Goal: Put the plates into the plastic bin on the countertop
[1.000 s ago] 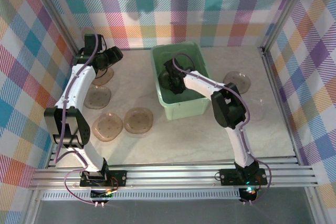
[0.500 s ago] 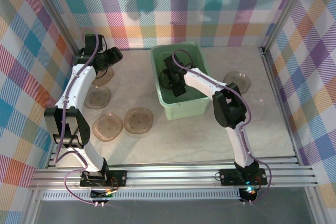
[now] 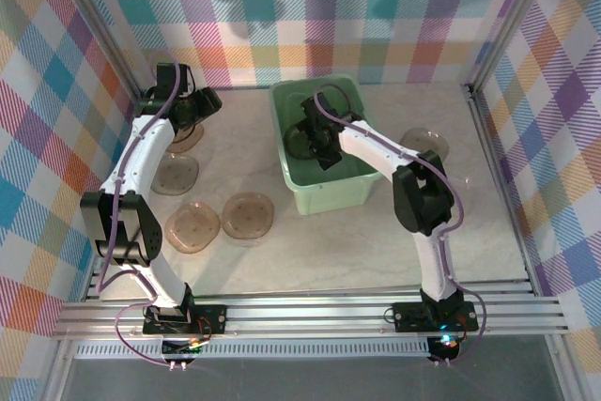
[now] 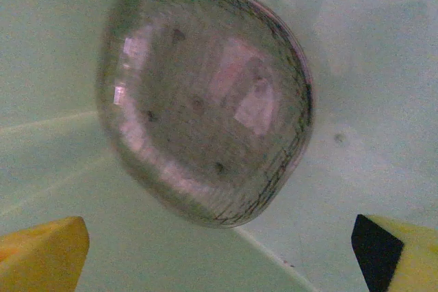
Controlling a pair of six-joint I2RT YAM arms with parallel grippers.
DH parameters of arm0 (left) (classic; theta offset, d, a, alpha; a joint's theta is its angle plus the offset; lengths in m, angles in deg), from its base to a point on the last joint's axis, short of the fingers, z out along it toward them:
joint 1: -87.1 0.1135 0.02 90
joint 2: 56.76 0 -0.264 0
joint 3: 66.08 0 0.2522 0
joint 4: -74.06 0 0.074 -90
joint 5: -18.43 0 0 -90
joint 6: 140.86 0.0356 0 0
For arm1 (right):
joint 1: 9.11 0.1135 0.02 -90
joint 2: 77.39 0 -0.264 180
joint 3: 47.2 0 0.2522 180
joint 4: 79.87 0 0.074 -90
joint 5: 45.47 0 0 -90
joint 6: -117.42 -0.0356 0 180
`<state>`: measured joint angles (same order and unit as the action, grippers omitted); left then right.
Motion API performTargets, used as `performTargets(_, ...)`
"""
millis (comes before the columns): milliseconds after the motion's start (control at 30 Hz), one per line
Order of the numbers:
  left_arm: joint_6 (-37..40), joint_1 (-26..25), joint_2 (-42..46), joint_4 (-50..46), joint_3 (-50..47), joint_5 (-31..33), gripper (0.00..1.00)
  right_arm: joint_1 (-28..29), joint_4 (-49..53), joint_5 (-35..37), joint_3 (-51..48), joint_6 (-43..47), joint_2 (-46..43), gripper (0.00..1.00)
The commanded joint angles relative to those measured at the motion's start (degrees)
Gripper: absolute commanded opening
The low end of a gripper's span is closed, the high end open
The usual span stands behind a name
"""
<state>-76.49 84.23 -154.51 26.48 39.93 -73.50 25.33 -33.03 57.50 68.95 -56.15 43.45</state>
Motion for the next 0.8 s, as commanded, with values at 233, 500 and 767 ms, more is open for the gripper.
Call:
performTargets(233, 4.4, -0.3, 3.7, -13.5, -4.4, -1.3, 0.68, -0.4, -14.6, 7.7, -5.0, 22.8, -11.5, 0.99)
performTargets(500, 14.6, -0.4, 4.6, -19.3, -13.7, -12.7, 0.66, -0.9, -30.0, 1.1, -13.0, 40.6, -18.5, 0.93)
performTargets(767, 19.4, -2.8, 2.5, -20.2, -19.8, -15.5, 0.62, -0.9, -29.2, -6.8, -16.5, 48.6, -22.9, 0.79)
